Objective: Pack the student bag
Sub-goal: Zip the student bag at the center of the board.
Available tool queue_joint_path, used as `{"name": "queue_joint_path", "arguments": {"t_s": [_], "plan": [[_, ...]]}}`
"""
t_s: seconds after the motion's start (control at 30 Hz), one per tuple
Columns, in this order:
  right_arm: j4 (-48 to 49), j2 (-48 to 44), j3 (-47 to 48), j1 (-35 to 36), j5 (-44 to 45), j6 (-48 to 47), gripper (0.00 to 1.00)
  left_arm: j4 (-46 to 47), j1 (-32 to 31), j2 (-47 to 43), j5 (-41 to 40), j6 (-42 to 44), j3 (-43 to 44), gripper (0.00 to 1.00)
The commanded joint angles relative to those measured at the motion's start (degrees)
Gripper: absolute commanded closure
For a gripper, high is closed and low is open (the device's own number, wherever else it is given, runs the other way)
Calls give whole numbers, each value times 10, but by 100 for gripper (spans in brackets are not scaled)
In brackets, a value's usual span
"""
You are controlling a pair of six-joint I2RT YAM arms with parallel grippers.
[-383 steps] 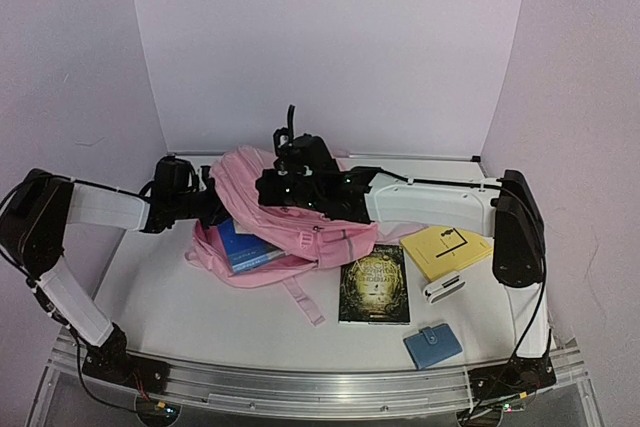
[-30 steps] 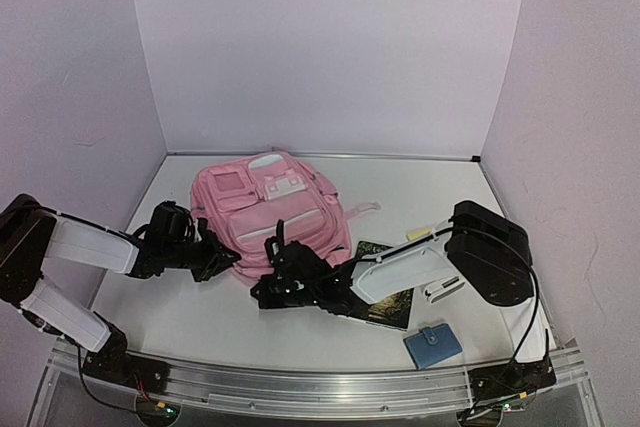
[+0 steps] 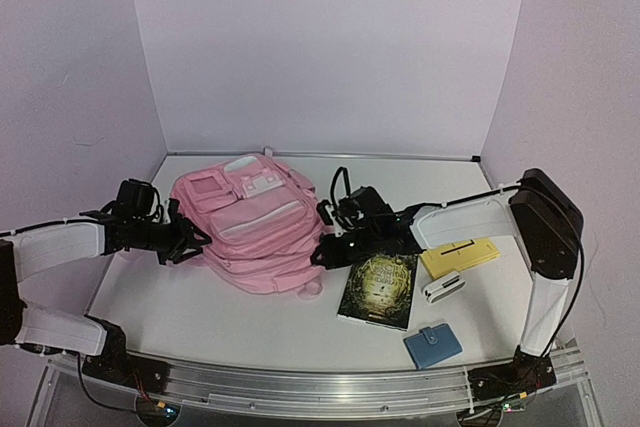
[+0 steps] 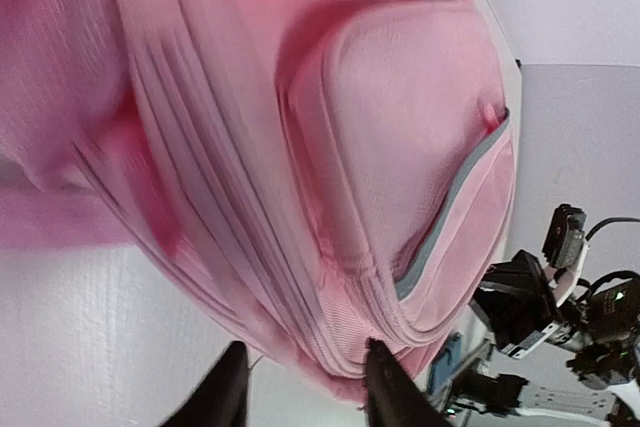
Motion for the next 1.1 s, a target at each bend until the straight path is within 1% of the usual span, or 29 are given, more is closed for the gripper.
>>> {"name": "queue_joint_path", "arguments": {"t_s": [0.0, 0.03, 0.07, 0.17, 0.33, 0.5, 0.67, 0.83, 0.9, 0.97, 1.0, 1.07], "plan": [[-21, -65, -11, -36, -15, -38, 100, -103, 2, -39, -88, 110, 105, 39], [-6, -77, -17, -33, -32, -39, 100, -120, -12, -43, -112, 124, 124, 33], [5, -85, -23, -28, -45, -37, 100, -140, -32, -44, -142, 139, 147, 29], [31, -105, -31, -13, -75, -29, 100, -164, -100, -32, -198, 182, 198, 26], [41, -115, -22, 10, -100, -21, 100, -120, -198, 31, -175, 240, 224, 25], [44, -128, -18, 18, -106, -12, 100, -86, -287, 99, -178, 299, 254, 24], [44, -135, -21, 18, -97, -4, 100, -53, -342, 157, -164, 333, 270, 24], [44, -137, -26, 17, -90, 1, 100, -56, -391, 207, -178, 352, 295, 24], [44, -137, -27, 18, -87, 2, 100, -55, -408, 226, -189, 354, 301, 26], [44, -137, -26, 18, -87, 2, 100, -56, -421, 241, -206, 353, 306, 30], [44, -137, -26, 18, -86, 2, 100, -56, -427, 245, -217, 352, 308, 34], [44, -137, -26, 18, -83, 3, 100, -54, -434, 251, -230, 352, 311, 49]]}}
